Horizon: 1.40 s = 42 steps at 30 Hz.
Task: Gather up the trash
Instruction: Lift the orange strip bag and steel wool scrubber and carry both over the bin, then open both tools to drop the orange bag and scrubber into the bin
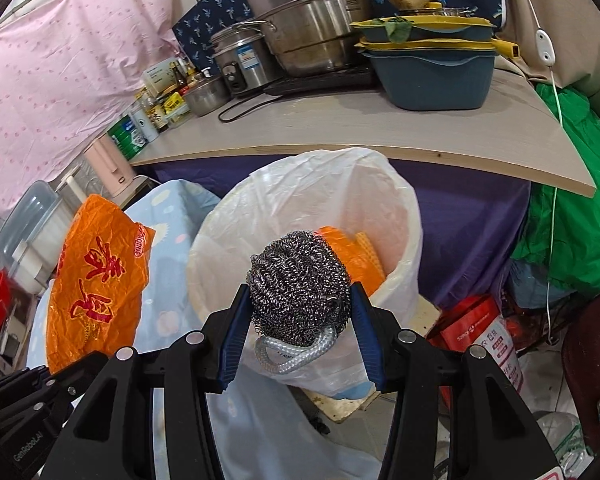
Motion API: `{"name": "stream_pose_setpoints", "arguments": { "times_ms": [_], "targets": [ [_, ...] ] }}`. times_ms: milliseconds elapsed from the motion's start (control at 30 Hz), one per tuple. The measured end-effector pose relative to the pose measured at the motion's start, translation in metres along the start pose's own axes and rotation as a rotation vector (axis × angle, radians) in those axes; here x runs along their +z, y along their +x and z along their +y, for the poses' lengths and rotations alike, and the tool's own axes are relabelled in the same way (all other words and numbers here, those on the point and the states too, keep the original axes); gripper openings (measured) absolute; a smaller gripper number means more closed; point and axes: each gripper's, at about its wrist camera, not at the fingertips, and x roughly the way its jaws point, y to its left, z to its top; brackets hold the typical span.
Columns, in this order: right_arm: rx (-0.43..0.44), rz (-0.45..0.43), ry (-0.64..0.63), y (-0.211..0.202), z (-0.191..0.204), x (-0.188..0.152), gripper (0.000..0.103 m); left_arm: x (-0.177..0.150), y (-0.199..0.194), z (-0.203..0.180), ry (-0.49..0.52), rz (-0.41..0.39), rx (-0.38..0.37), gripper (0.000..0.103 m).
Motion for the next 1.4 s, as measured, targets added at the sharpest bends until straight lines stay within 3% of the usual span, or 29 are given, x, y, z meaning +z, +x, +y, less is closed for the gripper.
{"name": "stream_pose_setpoints", "arguments": {
  "times_ms": [500,900,967,1033,1400],
  "targets": [
    [-0.037,0.002,0.019,0.029,-0.02,0.026,0.047,0.035,0.04,-0.036,0.056,0.03,-0.071,0.013],
    [-0.055,0.025,0.021,0.046,-0.024,0.03,0.049,0.038,0.07,-0.036,0.048,0.094,-0.095,0.015],
    [-0.058,0.024,0.025,0.046,-0.023,0.03,0.051,0.038,0.07,-0.033,0.035,0.088,-0.095,0.023],
    [-0.061,0.019,0.025,0.046,-0.023,0.029,0.052,0.039,0.069,-0.029,0.013,0.074,-0.087,0.045],
    [-0.054,-0.006,0.006,0.035,-0.011,0.031,0.056,0.042,0.059,-0.003,-0.061,0.045,-0.055,0.05]
  ]
}}
